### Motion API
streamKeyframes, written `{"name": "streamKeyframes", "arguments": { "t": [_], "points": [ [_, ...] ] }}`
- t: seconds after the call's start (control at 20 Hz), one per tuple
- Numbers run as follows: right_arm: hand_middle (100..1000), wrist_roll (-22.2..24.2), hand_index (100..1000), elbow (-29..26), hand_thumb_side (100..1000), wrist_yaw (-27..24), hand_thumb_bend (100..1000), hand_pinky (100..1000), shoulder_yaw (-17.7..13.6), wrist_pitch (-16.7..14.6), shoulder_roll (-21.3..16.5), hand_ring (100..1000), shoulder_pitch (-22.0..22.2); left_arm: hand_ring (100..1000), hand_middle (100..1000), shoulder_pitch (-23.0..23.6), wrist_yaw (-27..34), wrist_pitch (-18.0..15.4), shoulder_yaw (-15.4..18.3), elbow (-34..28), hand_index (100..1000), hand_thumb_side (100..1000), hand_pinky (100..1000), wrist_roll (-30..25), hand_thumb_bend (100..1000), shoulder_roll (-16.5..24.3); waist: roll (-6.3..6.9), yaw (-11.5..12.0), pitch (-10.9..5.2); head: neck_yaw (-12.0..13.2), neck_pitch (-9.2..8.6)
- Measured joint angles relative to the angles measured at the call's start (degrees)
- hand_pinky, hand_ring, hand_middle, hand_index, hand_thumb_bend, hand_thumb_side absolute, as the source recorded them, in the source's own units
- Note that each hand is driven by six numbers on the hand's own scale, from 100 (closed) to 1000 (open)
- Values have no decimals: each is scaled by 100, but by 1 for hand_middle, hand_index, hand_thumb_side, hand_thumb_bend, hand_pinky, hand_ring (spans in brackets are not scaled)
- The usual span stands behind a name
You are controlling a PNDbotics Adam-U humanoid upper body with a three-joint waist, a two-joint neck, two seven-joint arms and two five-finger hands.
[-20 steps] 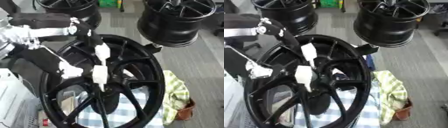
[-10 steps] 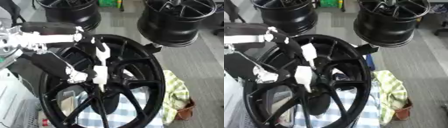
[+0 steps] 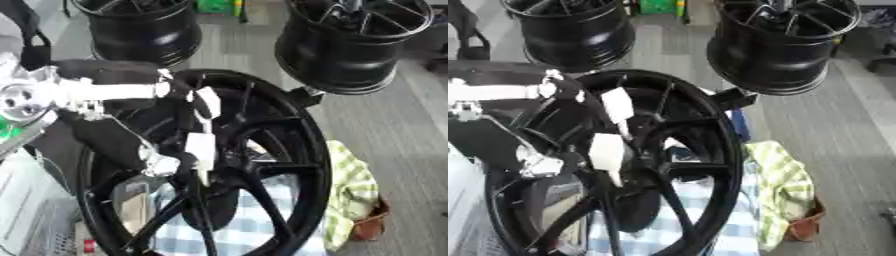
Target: Pull the pin out of the wheel hub.
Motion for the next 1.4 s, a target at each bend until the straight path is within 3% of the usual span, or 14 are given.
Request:
{"name": "streamKeyframes", "arguments": {
  "t": [1.0, 1.4],
  "points": [
    [582, -24, 716, 28, 369, -40, 266, 773, 0, -7, 18, 598, 3, 690, 614, 95, -401, 400, -50, 1, 837, 473, 742, -141, 295, -187, -1, -51, 27, 52, -54],
    [582, -24, 716, 28, 371, -44, 263, 774, 0, -8, 18, 598, 4, 742, 688, 130, -537, 449, -76, 1, 847, 469, 757, -178, 330, -189, 1, -59, 31, 59, -74]
  ]
}}
